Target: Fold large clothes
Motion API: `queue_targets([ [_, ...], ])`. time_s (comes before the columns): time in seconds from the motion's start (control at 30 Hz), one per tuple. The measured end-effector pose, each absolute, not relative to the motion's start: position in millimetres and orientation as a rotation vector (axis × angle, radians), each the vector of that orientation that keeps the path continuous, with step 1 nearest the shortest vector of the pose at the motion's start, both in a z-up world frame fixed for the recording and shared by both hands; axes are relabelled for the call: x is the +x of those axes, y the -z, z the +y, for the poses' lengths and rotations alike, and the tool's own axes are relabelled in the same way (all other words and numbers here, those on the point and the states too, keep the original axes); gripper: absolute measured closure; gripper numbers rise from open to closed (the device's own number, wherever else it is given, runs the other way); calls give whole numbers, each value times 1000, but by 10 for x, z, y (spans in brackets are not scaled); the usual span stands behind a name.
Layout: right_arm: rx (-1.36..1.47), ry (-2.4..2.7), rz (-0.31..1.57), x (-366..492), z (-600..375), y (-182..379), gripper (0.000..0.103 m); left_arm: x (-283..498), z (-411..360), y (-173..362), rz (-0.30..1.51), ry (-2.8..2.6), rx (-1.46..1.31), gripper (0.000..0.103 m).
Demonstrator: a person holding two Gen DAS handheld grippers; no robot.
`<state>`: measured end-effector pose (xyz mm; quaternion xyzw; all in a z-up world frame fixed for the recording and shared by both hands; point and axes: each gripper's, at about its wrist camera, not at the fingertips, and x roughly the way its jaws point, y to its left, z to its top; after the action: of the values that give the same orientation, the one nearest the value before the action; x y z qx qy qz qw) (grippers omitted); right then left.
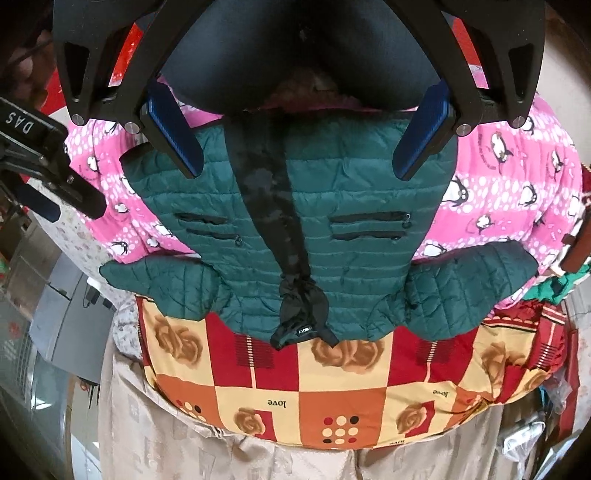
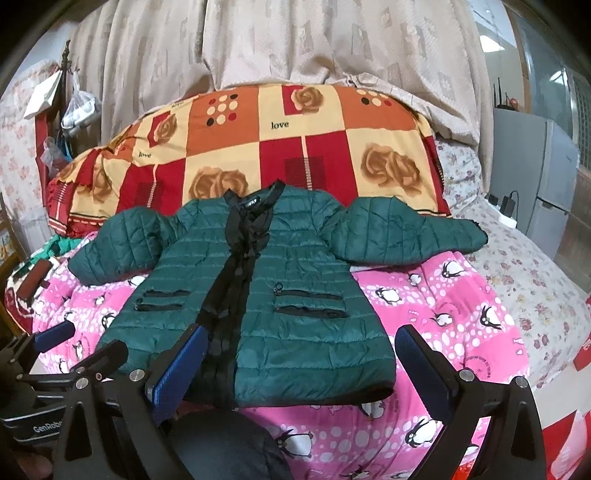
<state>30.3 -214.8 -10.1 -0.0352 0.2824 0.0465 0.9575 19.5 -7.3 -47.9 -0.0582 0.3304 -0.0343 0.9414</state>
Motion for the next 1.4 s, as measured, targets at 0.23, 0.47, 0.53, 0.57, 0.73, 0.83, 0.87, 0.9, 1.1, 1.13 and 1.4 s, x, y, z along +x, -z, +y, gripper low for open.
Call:
queue_targets([
  [0.23,-103,-97,619,568,-1996,261,2,386,72,562,656,83,-112,0],
  [0.47,-75,-171,658,959,-1720,468,2,806,403,740,661,0,-102,0],
  [0.53,-51,-202,661,1064,-1638,535,2,943,504,878,693,-34,-113,0],
  [0.57,-35,-217,659,1116,-1597,565,2,999,539,946,709,-48,-117,0],
  [0.73,36,-272,596,1306,-1388,682,2,1190,627,1301,799,-94,-152,0],
  [0.83,54,-279,603,1386,-1316,789,2,1253,638,1395,856,-92,-178,0],
  [0.87,53,-275,619,1415,-1306,823,2,1247,644,1398,852,-101,-184,0],
  [0.9,63,-265,634,1443,-1317,845,2,1236,645,1401,845,-110,-189,0],
  [1.1,153,-193,683,1525,-1522,928,2,1205,485,1386,796,-136,-108,0],
  [1.13,153,-191,688,1535,-1531,938,2,1224,470,1386,795,-135,-96,0],
  [1.4,105,-185,684,1522,-1476,937,2,1225,436,1382,789,-145,-52,0],
])
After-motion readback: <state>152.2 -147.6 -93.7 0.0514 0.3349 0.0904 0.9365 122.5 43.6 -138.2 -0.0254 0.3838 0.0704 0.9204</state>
